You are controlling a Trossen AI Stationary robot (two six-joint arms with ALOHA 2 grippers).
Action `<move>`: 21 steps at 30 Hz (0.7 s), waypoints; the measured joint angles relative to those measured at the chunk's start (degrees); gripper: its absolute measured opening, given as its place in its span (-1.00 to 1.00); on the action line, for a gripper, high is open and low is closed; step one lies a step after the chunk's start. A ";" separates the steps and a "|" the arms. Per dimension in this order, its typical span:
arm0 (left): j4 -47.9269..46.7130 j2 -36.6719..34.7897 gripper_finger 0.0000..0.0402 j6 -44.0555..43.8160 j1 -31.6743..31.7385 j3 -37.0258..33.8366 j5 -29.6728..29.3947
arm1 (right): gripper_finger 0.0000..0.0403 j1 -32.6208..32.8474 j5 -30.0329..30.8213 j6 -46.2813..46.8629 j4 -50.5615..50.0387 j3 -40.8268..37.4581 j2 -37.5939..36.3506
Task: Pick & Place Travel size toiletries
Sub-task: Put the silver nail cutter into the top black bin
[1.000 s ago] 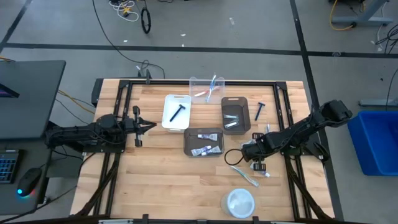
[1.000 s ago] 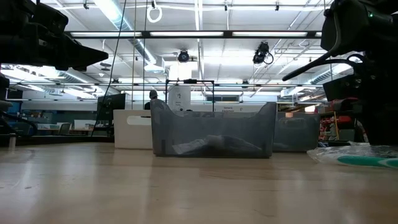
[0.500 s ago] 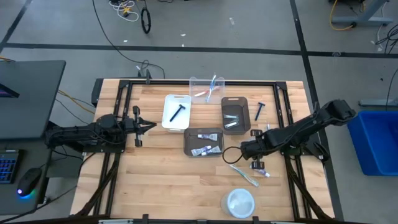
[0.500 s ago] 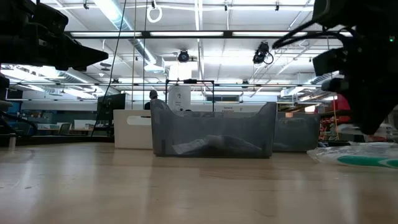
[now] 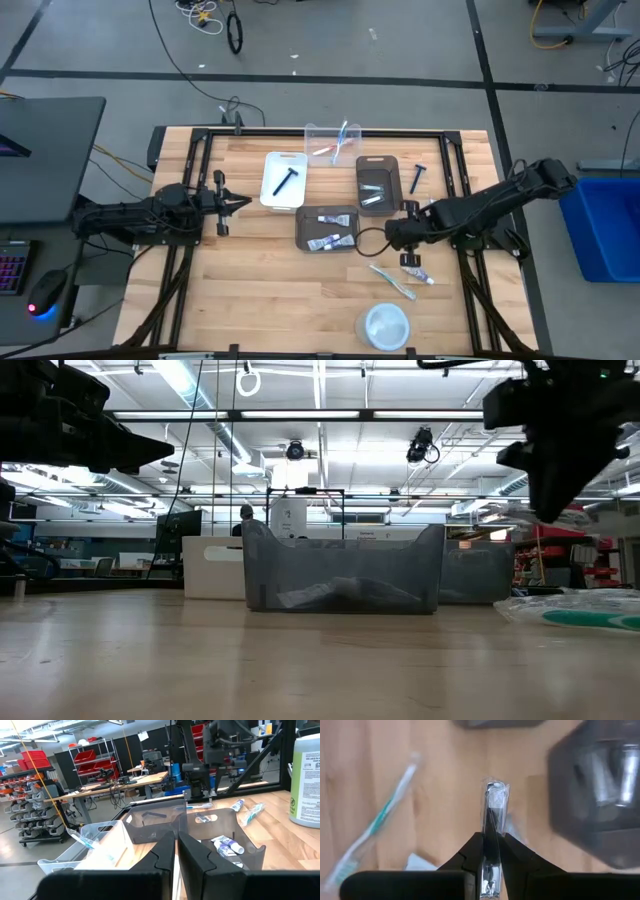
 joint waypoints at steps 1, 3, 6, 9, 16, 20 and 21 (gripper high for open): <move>-0.02 -0.01 -0.86 0.00 0.00 -0.01 -0.01 | -0.73 -0.65 0.71 0.00 -0.43 0.35 -0.24; 0.00 -0.01 -0.86 0.00 0.02 -0.01 0.01 | -0.73 -2.19 1.74 -0.10 -1.48 1.27 -0.48; -0.02 0.00 -0.86 0.00 0.01 0.00 0.01 | -0.73 -4.92 3.62 -1.95 -3.11 3.15 -0.53; 0.00 -0.01 -0.86 0.00 0.00 0.00 0.01 | -0.73 -8.63 6.26 -4.71 -4.26 5.33 -0.54; -0.01 -0.01 -0.86 0.00 0.01 0.00 0.01 | -0.73 -18.63 7.45 -15.62 -3.85 7.16 -0.55; 0.00 -0.01 -0.86 -0.02 0.02 -0.01 0.01 | -0.73 -23.63 7.50 -20.28 -3.52 7.16 -0.55; 0.00 0.01 -0.86 0.00 0.02 0.01 0.01 | -0.73 -24.67 7.48 -21.58 -3.24 7.16 -0.55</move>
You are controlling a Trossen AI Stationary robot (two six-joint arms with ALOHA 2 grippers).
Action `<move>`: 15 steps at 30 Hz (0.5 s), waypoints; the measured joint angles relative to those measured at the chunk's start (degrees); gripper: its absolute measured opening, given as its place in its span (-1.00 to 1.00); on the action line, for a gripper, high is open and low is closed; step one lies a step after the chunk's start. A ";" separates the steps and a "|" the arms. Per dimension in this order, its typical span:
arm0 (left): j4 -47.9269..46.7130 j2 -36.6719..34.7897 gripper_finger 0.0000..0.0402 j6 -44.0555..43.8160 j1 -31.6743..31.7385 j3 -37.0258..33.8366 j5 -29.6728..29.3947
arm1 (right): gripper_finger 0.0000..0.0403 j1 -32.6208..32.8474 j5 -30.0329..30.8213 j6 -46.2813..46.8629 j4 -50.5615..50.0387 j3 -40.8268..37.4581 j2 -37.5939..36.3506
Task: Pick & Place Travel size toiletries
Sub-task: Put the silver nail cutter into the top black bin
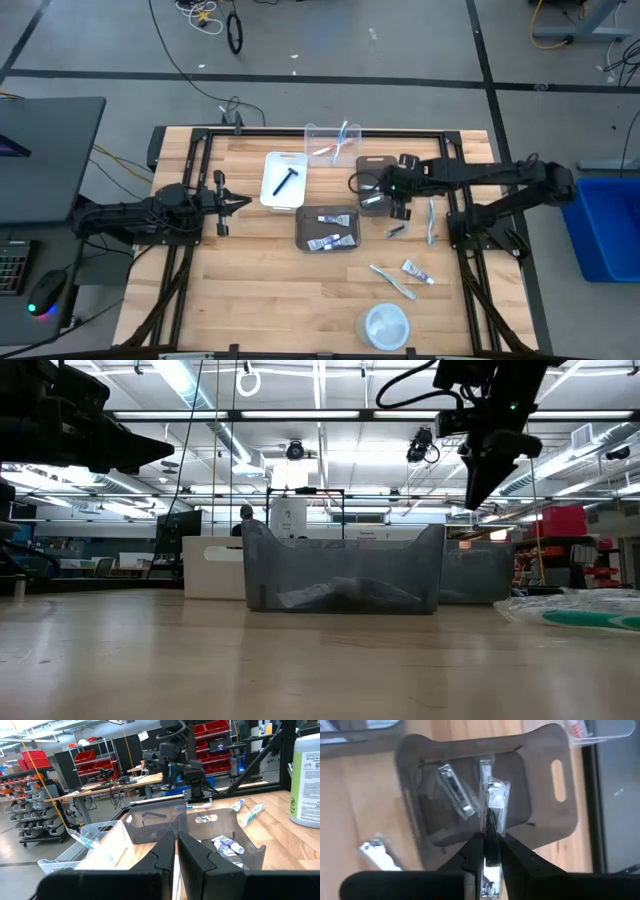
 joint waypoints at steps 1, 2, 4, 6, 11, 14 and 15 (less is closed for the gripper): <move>0.00 -0.02 -0.86 0.00 -0.02 0.00 0.00 | -0.73 -1.05 -0.02 -1.33 0.41 0.00 0.00; 0.00 -0.02 -0.86 0.00 -0.01 -0.01 0.00 | -0.73 -2.01 -0.05 -2.59 1.09 0.00 0.00; -0.02 -0.01 -0.86 0.00 -0.02 -0.02 0.00 | -0.73 -3.80 -0.09 -5.25 3.21 -0.04 0.00; 0.00 -0.01 -0.86 -0.01 -0.02 0.00 0.00 | -0.73 -5.30 -0.06 -7.65 5.75 -0.26 0.00; 0.00 -0.02 -0.86 0.00 -0.02 -0.02 -0.02 | -0.73 -8.40 -0.52 -11.60 12.64 -1.61 0.00; -0.02 -0.01 -0.86 0.00 -0.02 0.00 -0.01 | -0.73 -10.13 -2.50 -13.19 16.43 -2.95 0.11; -0.01 -0.02 -0.86 -0.01 -0.01 -0.01 -0.02 | -0.73 -10.60 -2.88 -13.67 17.66 -3.50 0.22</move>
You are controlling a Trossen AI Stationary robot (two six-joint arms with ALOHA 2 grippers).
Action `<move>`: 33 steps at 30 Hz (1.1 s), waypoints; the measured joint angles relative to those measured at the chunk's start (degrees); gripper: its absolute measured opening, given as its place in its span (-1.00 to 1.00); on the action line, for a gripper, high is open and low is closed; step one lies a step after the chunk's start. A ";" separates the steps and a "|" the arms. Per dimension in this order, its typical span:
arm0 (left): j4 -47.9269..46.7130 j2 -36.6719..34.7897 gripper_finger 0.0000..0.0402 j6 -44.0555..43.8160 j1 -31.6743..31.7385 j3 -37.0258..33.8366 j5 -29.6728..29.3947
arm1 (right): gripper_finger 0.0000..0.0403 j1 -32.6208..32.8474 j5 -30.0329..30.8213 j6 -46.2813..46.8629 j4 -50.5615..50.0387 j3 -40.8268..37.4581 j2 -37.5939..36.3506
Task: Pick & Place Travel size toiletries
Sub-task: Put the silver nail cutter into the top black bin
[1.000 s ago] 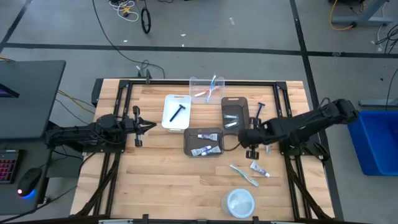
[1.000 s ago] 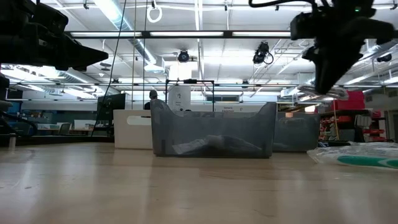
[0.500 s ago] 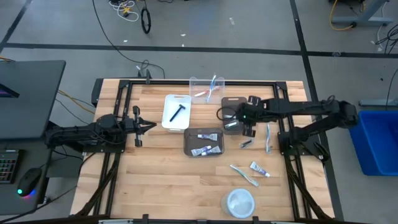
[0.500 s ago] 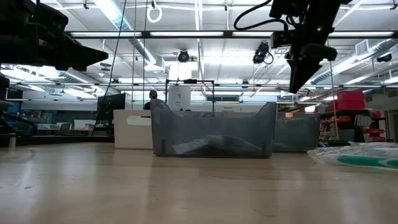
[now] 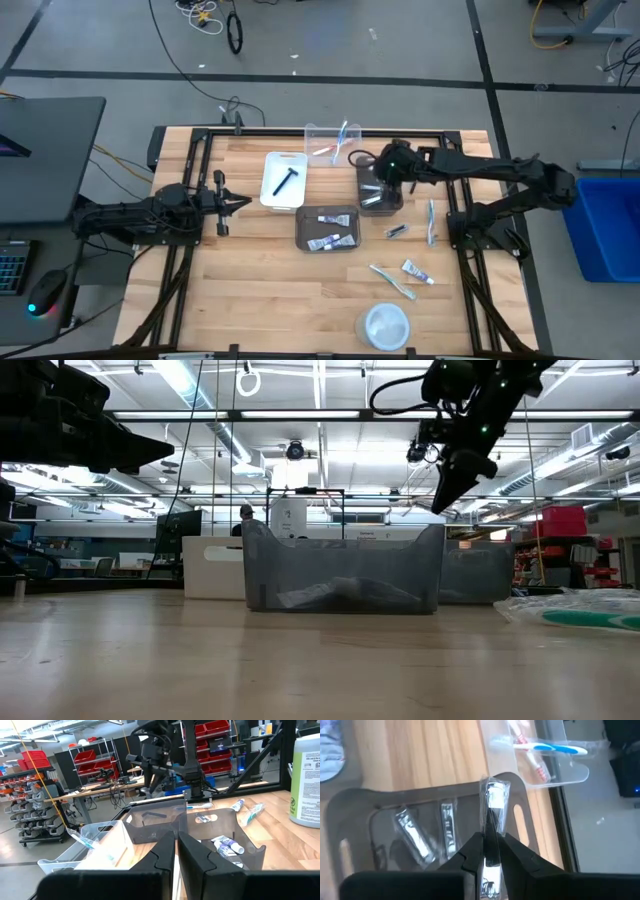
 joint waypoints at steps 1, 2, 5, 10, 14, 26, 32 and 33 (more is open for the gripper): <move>0.00 0.01 -0.86 0.00 0.00 0.00 0.01 | -0.73 -0.48 -0.60 -0.52 1.08 -0.64 0.04; 0.01 0.02 -0.86 0.01 -0.01 -0.01 0.00 | -0.73 -0.94 -0.78 -1.09 2.36 -1.47 0.04; 0.01 0.02 -0.86 0.01 0.01 0.01 0.02 | -0.73 -2.39 -0.82 -2.99 6.70 -4.03 0.07; 0.01 0.02 -0.86 0.01 -0.01 0.01 0.00 | -0.73 -5.10 -1.13 -6.08 14.65 -9.20 0.07; 0.01 0.00 -0.86 0.01 0.00 0.00 0.00 | -0.73 -6.80 -4.28 -6.94 19.35 -12.73 0.09; 0.01 0.01 -0.86 -0.01 0.01 0.00 0.00 | -0.72 -9.74 -5.76 -6.93 23.97 -15.21 0.09; 0.01 0.00 -0.86 0.01 -0.01 -0.01 0.00 | -0.68 -9.90 -5.81 -6.71 25.10 -15.21 0.09; 0.01 0.00 -0.86 -0.01 0.01 -0.01 0.00 | -0.66 -9.90 -5.85 -6.73 25.27 -15.21 0.09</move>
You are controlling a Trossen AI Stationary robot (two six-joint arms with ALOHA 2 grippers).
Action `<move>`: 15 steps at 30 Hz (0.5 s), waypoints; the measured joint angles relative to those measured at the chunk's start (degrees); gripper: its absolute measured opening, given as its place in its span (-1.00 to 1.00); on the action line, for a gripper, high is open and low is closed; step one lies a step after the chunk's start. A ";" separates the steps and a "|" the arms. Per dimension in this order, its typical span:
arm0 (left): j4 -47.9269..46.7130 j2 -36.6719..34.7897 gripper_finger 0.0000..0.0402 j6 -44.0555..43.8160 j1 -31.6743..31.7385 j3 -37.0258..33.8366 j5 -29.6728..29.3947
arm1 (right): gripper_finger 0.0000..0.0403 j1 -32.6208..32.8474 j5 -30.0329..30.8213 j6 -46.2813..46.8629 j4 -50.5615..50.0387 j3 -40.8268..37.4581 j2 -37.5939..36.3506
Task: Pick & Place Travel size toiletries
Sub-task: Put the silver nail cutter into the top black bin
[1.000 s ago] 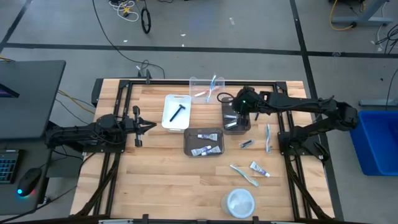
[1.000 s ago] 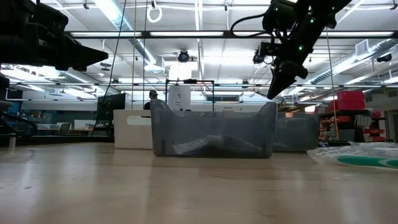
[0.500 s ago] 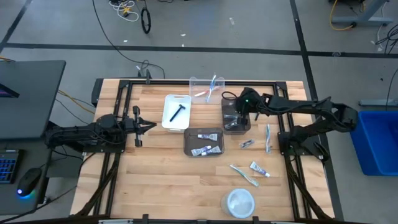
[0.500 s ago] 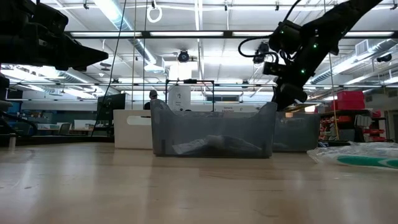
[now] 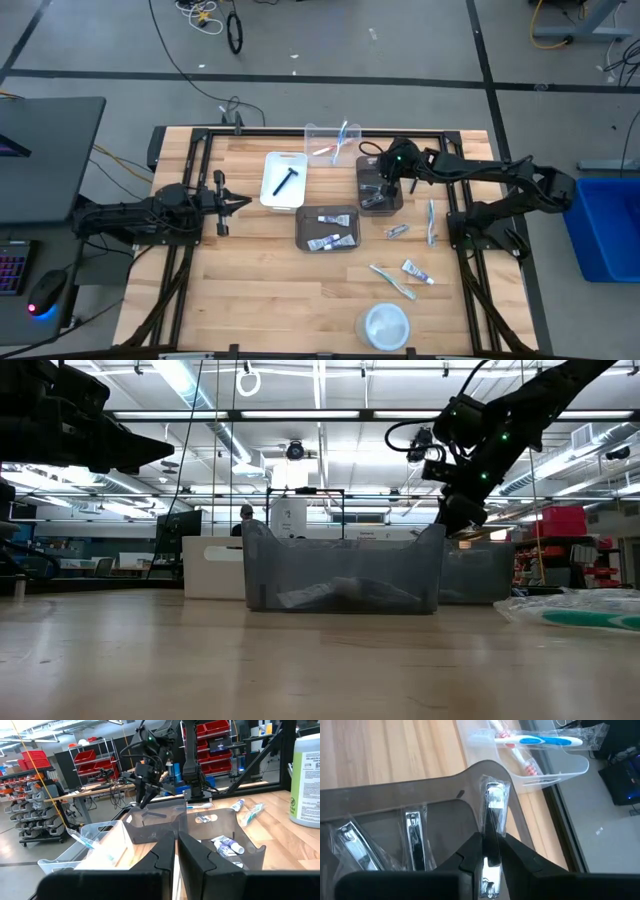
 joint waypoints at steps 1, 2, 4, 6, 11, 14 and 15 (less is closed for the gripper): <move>0.00 0.00 -0.86 0.00 -0.02 0.00 0.02 | -0.64 0.00 -0.10 0.00 0.13 0.00 0.01; 0.00 0.00 -0.86 0.02 -0.01 0.01 0.00 | -0.62 0.00 -0.11 0.00 0.23 0.00 0.00; 0.00 0.01 -0.86 0.00 -0.01 0.01 0.02 | -0.59 0.00 -0.11 0.02 0.49 0.00 0.00; -0.01 0.00 -0.86 0.02 0.00 0.01 0.00 | -0.55 0.00 -0.05 0.02 0.48 0.00 0.02; 0.00 0.00 -0.86 0.01 -0.01 0.00 0.01 | -0.44 0.00 -1.77 0.47 0.03 0.00 0.36; 0.00 0.02 -0.86 0.00 -0.02 0.02 0.00 | -0.33 0.00 -2.30 0.54 -0.69 0.00 0.84; 0.00 0.02 -0.86 0.02 0.00 0.00 0.00 | -0.28 0.02 -2.32 0.97 -0.93 0.00 1.04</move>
